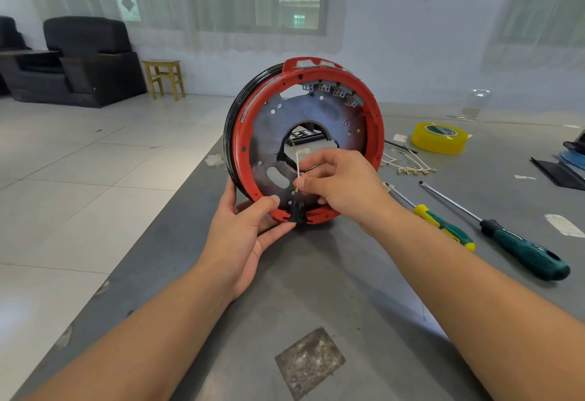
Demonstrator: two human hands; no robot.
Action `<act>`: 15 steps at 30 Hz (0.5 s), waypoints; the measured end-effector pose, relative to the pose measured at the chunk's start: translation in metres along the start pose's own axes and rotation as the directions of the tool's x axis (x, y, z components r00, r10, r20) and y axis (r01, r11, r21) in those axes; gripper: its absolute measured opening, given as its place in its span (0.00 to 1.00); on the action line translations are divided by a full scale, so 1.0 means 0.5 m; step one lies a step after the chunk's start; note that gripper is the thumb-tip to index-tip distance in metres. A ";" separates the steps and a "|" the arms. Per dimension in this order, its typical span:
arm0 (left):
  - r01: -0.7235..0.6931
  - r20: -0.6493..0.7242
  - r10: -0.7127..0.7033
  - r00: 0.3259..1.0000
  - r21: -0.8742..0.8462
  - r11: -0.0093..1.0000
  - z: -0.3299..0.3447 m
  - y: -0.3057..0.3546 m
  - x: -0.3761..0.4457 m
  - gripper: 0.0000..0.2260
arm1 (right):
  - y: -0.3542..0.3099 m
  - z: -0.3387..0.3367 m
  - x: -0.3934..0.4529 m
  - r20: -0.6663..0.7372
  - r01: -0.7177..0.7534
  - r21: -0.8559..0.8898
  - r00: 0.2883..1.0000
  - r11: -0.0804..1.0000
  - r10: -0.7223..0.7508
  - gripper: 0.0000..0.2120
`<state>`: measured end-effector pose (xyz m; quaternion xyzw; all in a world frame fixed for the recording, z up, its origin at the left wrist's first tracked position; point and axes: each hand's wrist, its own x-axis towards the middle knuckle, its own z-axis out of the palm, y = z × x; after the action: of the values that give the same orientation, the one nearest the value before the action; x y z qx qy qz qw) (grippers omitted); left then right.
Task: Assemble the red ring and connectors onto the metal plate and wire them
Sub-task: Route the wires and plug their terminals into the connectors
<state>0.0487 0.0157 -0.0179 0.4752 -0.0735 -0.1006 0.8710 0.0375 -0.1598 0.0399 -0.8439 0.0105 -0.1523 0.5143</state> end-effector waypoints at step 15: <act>0.028 0.013 -0.028 1.000 -0.020 0.999 0.007 0.007 -0.010 0.30 | -0.005 -0.008 -0.001 0.048 -0.033 0.067 0.998 0.997 0.029 0.08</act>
<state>0.0435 0.0161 -0.0131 0.4667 -0.0713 -0.1164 0.8738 0.0356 -0.1620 0.0437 -0.8292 0.0065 -0.1248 0.5449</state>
